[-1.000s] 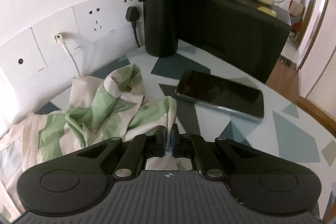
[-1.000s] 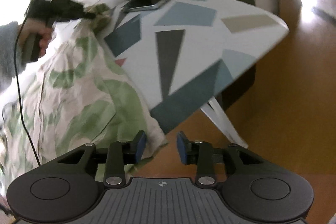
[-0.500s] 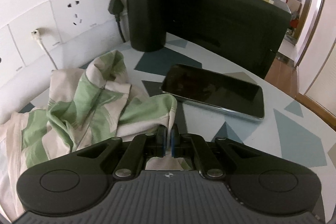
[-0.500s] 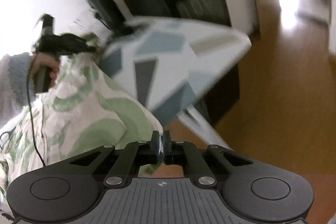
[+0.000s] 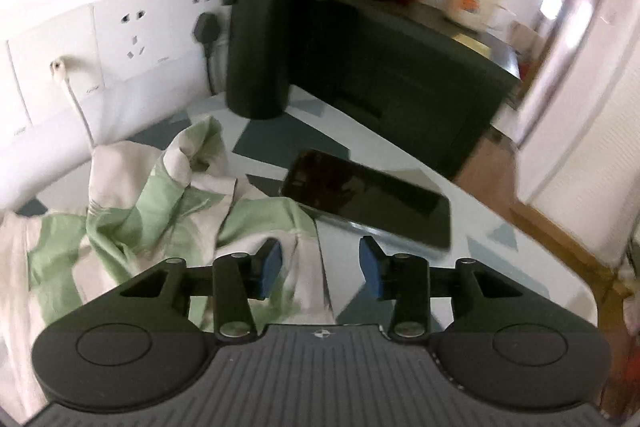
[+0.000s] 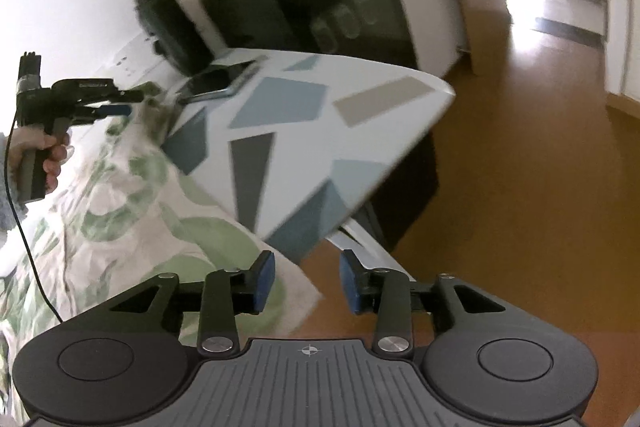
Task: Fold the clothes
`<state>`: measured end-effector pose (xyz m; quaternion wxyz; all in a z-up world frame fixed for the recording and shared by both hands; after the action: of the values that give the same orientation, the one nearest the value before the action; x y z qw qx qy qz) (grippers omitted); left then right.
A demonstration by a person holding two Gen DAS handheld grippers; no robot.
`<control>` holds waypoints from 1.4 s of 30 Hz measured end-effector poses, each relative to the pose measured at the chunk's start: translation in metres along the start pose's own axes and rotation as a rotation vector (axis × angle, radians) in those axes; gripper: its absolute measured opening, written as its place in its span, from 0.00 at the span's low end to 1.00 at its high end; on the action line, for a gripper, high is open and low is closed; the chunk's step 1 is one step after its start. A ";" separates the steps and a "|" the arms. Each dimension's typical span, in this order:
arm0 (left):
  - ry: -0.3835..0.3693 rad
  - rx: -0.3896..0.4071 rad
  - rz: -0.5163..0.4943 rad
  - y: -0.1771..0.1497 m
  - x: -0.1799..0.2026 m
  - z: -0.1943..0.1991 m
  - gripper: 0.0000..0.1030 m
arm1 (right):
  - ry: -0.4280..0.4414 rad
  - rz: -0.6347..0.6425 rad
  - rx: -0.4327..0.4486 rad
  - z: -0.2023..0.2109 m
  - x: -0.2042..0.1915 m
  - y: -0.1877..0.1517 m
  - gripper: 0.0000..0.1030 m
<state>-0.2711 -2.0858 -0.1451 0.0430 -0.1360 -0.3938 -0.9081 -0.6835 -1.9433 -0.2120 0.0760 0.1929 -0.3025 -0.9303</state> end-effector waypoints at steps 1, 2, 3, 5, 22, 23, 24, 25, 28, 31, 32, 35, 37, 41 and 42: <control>-0.015 0.021 -0.013 0.000 0.001 0.004 0.49 | 0.003 0.021 -0.002 -0.003 -0.004 0.002 0.34; -0.018 0.037 -0.013 0.002 0.003 0.008 0.54 | 0.005 0.041 -0.004 -0.006 -0.009 0.005 0.34; -0.017 0.049 -0.003 0.004 0.006 0.012 0.54 | 0.006 0.058 -0.006 -0.008 -0.013 0.007 0.34; -0.014 0.072 0.022 0.009 0.011 0.020 0.54 | 0.013 0.079 -0.008 -0.010 -0.021 0.011 0.34; 0.342 0.065 0.424 -0.212 0.000 0.191 0.83 | 0.154 0.231 -0.007 -0.015 -0.065 0.048 0.93; 0.371 0.065 0.449 -0.226 0.005 0.198 0.87 | 0.162 0.246 -0.017 -0.016 -0.070 0.048 0.96; 0.406 0.061 0.468 -0.239 0.010 0.203 0.88 | 0.174 0.264 -0.028 -0.018 -0.075 0.048 0.98; 0.442 0.057 0.488 -0.251 0.016 0.208 0.89 | 0.186 0.282 -0.039 -0.019 -0.080 0.048 0.99; 0.532 0.047 0.550 -0.283 0.031 0.223 0.89 | 0.204 0.349 -0.071 -0.024 -0.097 0.044 0.99; 0.593 0.056 0.616 -0.309 0.045 0.238 0.93 | 0.201 0.419 -0.098 -0.029 -0.111 0.032 0.99; 0.610 0.065 0.636 -0.317 0.048 0.244 0.94 | 0.201 0.437 -0.108 -0.030 -0.115 0.027 0.99; 0.661 0.081 0.686 -0.337 0.059 0.263 0.95 | 0.204 0.478 -0.139 -0.029 -0.121 0.012 0.99; 0.684 0.092 0.712 -0.347 0.063 0.275 0.95 | 0.196 0.495 -0.157 -0.028 -0.123 0.005 0.99; 0.731 0.117 0.735 -0.358 0.063 0.296 0.97 | 0.164 0.554 -0.132 -0.018 -0.130 0.003 0.99; 0.741 0.125 0.744 -0.358 0.060 0.300 0.97 | 0.152 0.564 -0.114 -0.015 -0.133 0.004 0.99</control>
<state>-0.3312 -1.6201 -0.1842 0.5067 0.0666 -0.3305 -0.7935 -0.5562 -1.9206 -0.1789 0.3646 0.1656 -0.2850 -0.8709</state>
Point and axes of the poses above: each gripper's, at about its wrist camera, not at the fingertips, and z roughly against the way its jaws point, x to its right, y to its top, the point moved 5 cm from there along -z, roughly the way its jaws point, and after that the axes turned 9 degrees about -y, right-handed, at the moved point
